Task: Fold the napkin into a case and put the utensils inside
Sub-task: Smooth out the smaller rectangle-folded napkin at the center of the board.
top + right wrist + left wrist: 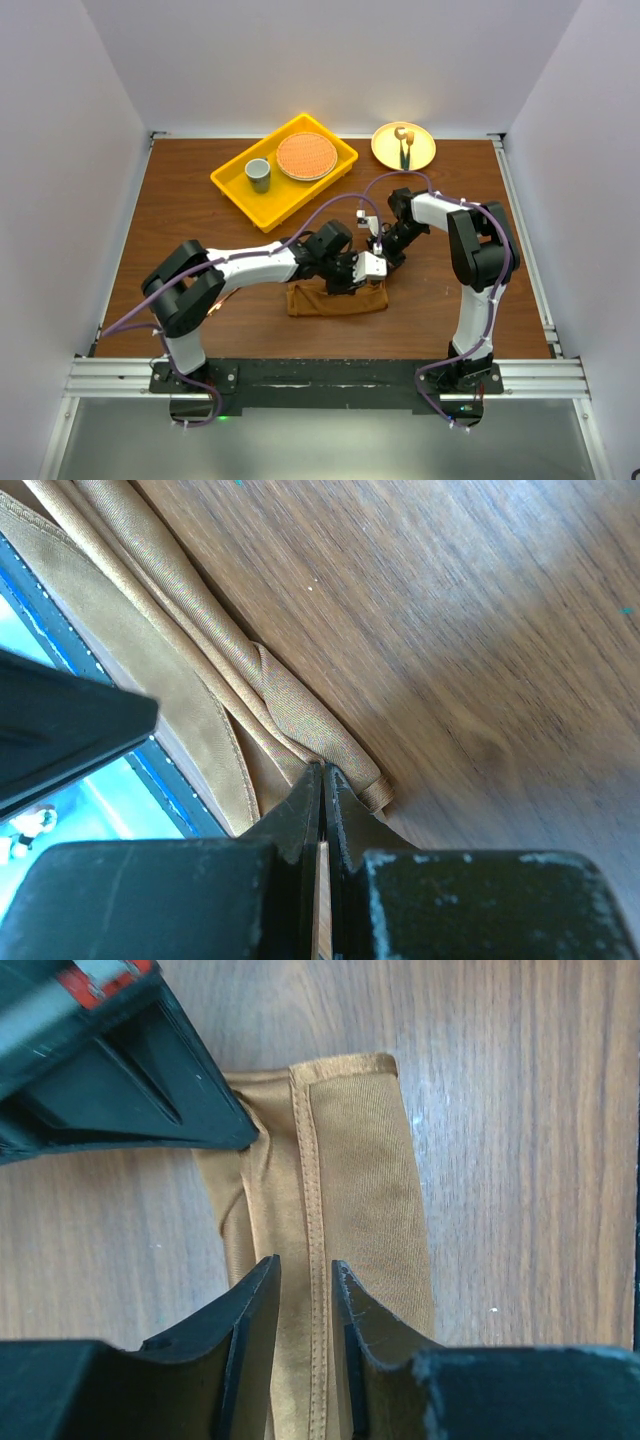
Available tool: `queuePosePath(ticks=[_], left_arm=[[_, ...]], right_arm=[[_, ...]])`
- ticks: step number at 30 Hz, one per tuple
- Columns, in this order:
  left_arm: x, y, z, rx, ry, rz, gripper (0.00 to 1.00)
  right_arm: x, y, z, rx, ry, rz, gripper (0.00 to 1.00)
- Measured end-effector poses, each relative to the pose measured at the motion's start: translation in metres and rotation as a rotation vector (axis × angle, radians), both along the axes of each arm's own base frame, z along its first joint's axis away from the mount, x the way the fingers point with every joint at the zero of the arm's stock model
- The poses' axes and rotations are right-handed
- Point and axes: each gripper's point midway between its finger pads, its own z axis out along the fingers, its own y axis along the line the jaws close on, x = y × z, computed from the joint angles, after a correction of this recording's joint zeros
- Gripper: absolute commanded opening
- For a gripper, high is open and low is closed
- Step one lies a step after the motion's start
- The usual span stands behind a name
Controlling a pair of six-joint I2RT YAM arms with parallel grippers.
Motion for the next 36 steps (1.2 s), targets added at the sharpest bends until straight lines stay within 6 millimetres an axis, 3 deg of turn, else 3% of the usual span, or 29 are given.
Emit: queuePosePath(ticks=[7, 10, 17, 20, 31, 36], left_arm=[[-0.009, 0.012, -0.033, 0.066, 0.044, -0.012, 0.31], [-0.008, 0.011, -0.033, 0.063, 0.037, -0.019, 0.28], [-0.005, 0.010, -0.033, 0.057, 0.013, -0.027, 0.05], [-0.005, 0.010, -0.032, 0.057, 0.008, -0.027, 0.00], [0.004, 0.016, -0.016, 0.040, -0.020, 0.013, 0.00], [0.007, 0.021, -0.021, 0.047, -0.010, 0.038, 0.00]], right_arm=[[0.000, 0.000, 0.000, 0.000, -0.001, 0.001, 0.00], [0.000, 0.000, 0.000, 0.000, 0.000, 0.001, 0.00], [0.000, 0.000, 0.000, 0.000, 0.000, 0.000, 0.00], [0.000, 0.000, 0.000, 0.000, 0.000, 0.000, 0.00], [0.000, 0.000, 0.000, 0.002, -0.002, 0.003, 0.00], [0.000, 0.000, 0.000, 0.003, -0.002, 0.003, 0.00]])
